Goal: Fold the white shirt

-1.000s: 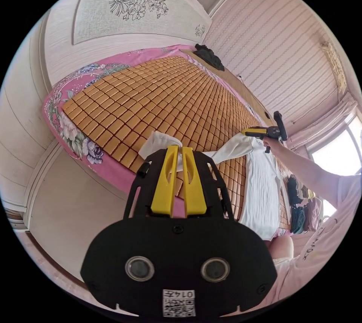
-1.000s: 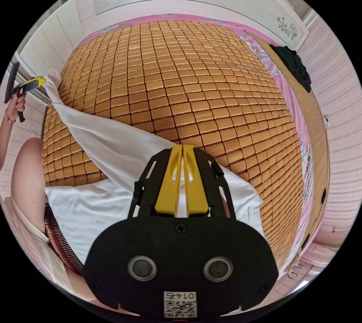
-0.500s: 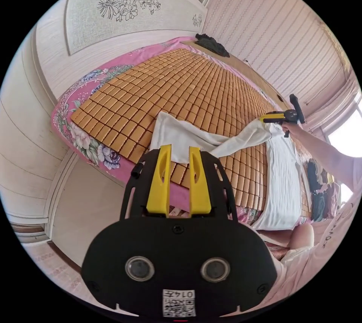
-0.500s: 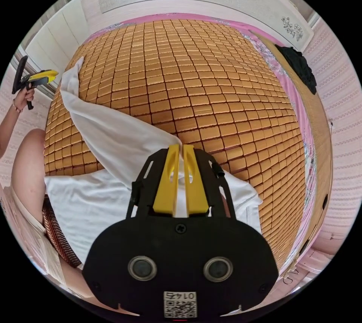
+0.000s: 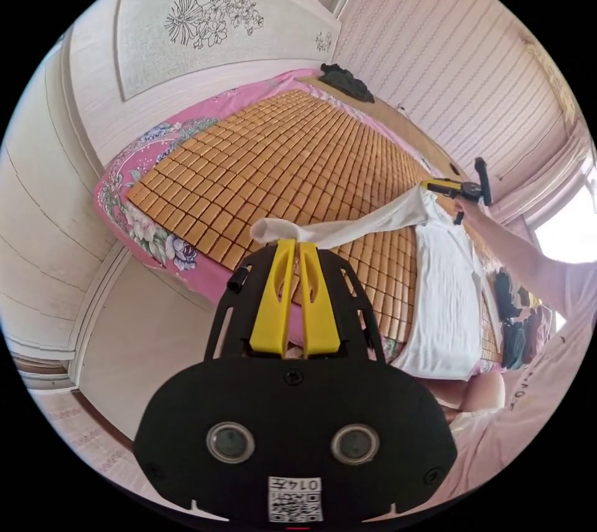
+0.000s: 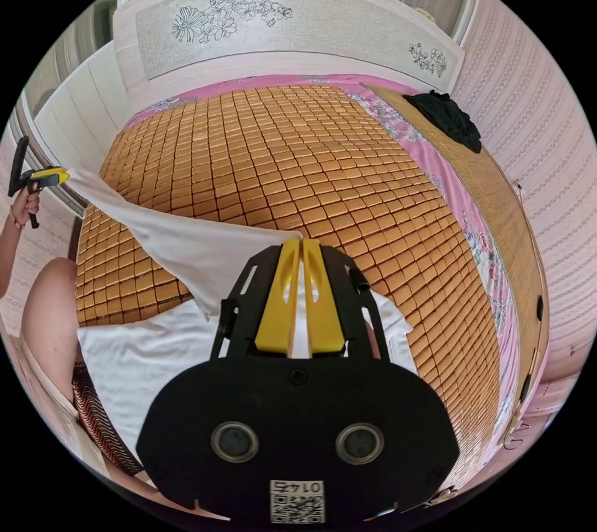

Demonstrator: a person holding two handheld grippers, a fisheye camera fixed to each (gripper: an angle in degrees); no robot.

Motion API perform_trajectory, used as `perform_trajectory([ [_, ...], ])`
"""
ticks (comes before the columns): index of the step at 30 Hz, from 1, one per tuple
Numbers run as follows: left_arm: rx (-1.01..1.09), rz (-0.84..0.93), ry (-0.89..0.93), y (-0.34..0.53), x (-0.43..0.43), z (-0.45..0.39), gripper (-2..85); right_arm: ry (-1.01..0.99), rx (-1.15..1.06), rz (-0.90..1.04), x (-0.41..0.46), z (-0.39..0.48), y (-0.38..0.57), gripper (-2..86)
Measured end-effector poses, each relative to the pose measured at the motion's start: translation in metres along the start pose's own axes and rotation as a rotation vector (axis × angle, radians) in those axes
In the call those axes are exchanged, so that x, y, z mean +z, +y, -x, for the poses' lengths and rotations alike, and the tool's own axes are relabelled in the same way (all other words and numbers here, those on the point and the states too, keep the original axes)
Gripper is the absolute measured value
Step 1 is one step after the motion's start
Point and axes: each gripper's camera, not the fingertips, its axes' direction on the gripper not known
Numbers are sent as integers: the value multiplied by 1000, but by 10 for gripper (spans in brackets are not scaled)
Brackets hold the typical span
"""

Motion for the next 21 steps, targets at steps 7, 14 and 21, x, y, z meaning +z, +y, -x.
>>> perform_trajectory([
  [7, 7, 23, -12, -69, 9, 23, -4, -12, -13, 43, 20, -7, -28, -2],
  [14, -153, -3, -71, -102, 46, 48, 41, 34, 83, 154, 52, -11, -40, -1],
  [21, -152, 207, -7, -112, 109, 28, 27, 46, 73, 155, 43, -8, -37, -1],
])
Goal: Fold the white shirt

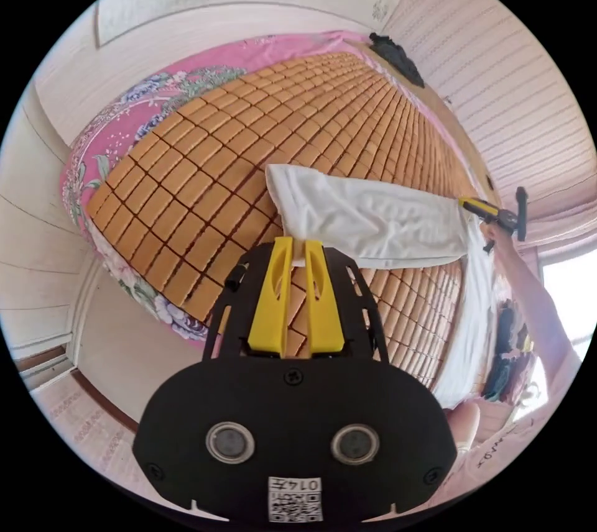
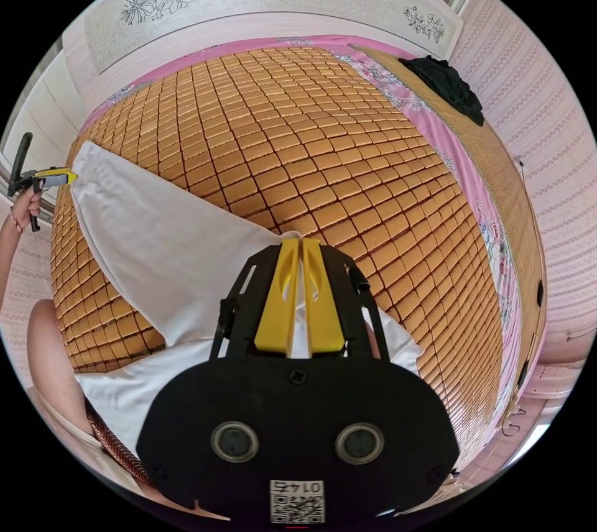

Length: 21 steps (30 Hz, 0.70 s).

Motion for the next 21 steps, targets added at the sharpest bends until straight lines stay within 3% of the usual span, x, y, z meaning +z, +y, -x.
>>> perform_trajectory([
  [2, 74, -29, -131, 2, -4, -17, 3, -4, 1, 0, -4, 0, 2, -1],
  [10, 80, -111, -168, -1, -28, -36, 40, 48, 199, -188, -85, -70, 83, 26],
  [16, 456, -127, -138, -27, -27, -150, 41, 207, 358, 17, -107, -147, 216, 57],
  [21, 688, -101, 16, -62, 26, -268, 34, 167, 484, 103, -86, -172, 270, 78],
])
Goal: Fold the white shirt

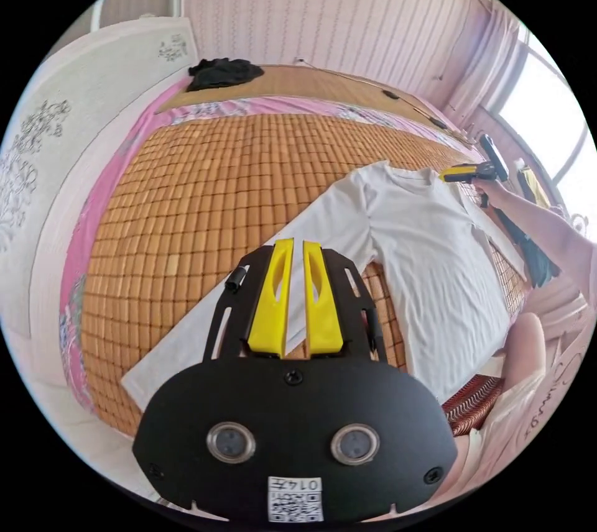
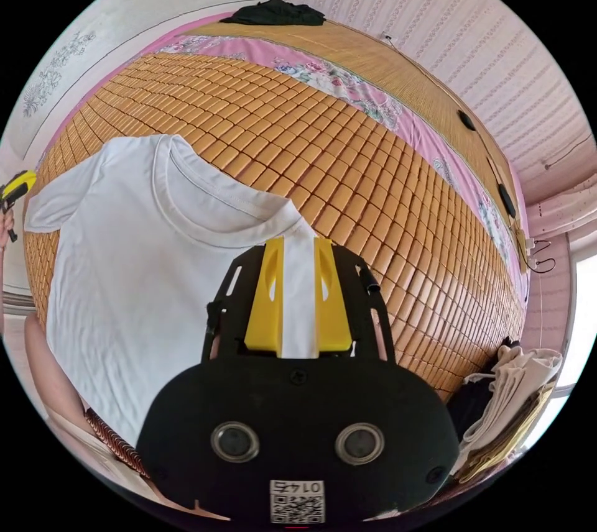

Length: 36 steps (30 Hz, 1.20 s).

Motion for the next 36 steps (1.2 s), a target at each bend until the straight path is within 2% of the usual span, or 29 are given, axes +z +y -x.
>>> perform_trajectory([
  [3, 93, 6, 126, -56, 46, -44, 21, -22, 15, -45, 2, -5, 0, 77],
  [10, 150, 142, 107, -146, 161, -120, -1, 1, -70, -43, 14, -6, -11, 36],
  [12, 128, 106, 90, -155, 169, -124, -6, -9, -65, -61, 13, -14, -11, 36],
  [18, 145, 154, 35, -161, 168, -124, 4, -144, 29, -132, -1, -43, 7, 60],
  [23, 162, 4, 123, -106, 94, -102, 14, -77, 146, -337, -74, -53, 104, 67],
  [27, 223, 54, 57, -25, 45, -99, 31, -45, 63, -306, -109, -13, 202, 64],
  [32, -86, -27, 100, 101, -11, -65, 38, -160, 125, -115, -124, 64, 331, 59],
  [36, -257, -111, 83, 151, -25, -47, 42, -237, 153, -56, -135, 113, 370, 62],
])
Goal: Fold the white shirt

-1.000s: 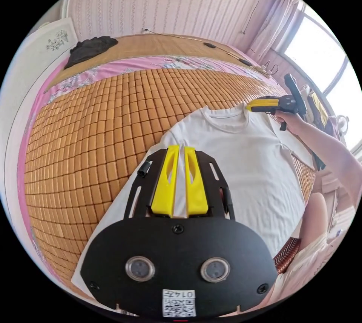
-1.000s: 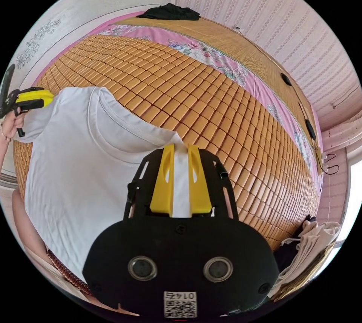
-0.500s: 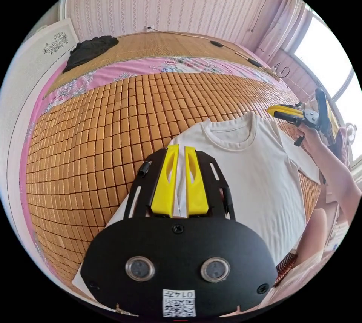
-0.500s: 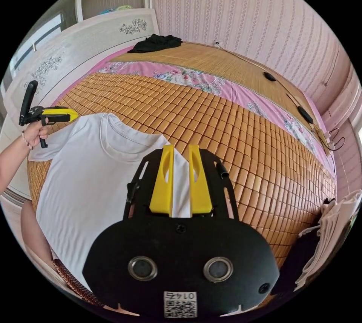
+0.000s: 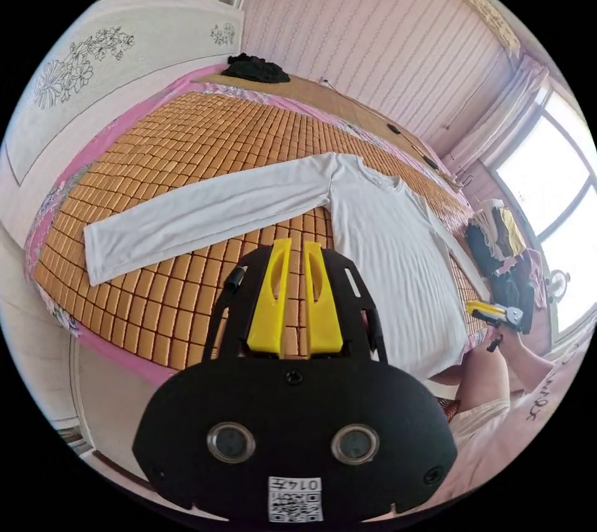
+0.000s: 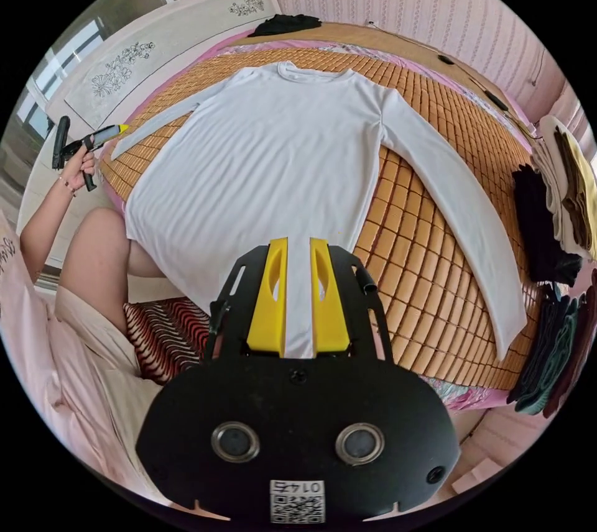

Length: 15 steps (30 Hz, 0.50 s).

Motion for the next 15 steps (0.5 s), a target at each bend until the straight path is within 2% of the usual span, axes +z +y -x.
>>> perform_trajectory([
  [5, -134, -201, -45, 36, -22, 27, 49, 3, -102, 18, 3, 67, 5, 73],
  [11, -279, -313, -139, 69, -34, 71, 57, -36, -239, -9, 15, 128, -38, 84],
  [15, -400, -428, -76, 86, -35, 112, 61, -50, -382, -29, 24, 170, -83, 94],
])
